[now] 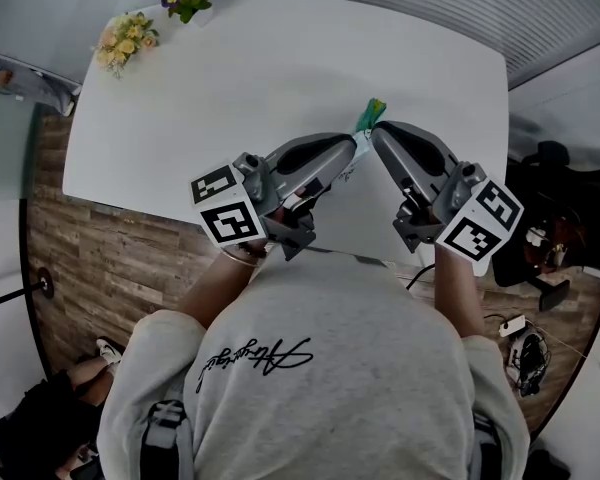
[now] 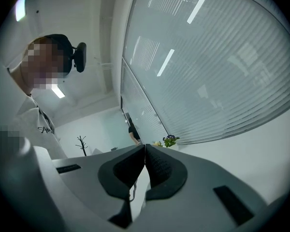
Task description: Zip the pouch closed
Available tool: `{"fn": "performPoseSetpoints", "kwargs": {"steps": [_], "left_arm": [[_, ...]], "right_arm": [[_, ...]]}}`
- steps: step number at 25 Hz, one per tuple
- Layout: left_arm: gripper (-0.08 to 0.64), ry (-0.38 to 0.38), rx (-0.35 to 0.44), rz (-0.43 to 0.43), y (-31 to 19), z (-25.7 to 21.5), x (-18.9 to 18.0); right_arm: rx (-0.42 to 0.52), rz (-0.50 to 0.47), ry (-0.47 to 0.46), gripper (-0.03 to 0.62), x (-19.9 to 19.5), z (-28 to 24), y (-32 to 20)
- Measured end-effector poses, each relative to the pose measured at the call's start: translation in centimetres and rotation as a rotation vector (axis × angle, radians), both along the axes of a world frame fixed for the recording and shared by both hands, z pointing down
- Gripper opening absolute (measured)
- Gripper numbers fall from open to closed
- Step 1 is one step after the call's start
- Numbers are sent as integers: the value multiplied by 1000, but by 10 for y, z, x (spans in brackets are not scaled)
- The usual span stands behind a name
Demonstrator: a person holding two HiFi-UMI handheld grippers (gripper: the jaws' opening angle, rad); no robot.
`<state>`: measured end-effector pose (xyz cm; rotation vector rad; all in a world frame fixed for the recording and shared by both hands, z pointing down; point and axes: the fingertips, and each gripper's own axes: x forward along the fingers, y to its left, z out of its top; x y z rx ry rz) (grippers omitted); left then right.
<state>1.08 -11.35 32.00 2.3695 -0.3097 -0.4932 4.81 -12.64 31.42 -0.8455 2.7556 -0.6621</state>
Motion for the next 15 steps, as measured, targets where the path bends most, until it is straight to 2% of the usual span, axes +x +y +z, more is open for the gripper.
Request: {"fn": "performPoseSetpoints", "kwargs": {"steps": [10,15], "left_arm": [[2,-8,8,17,4,0,-4],[2,-16,12,18,4,1,-1]], "right_arm": [[27,56,72,5,-3,4,-2],[51,120,130,5,5,7,-8]]}}
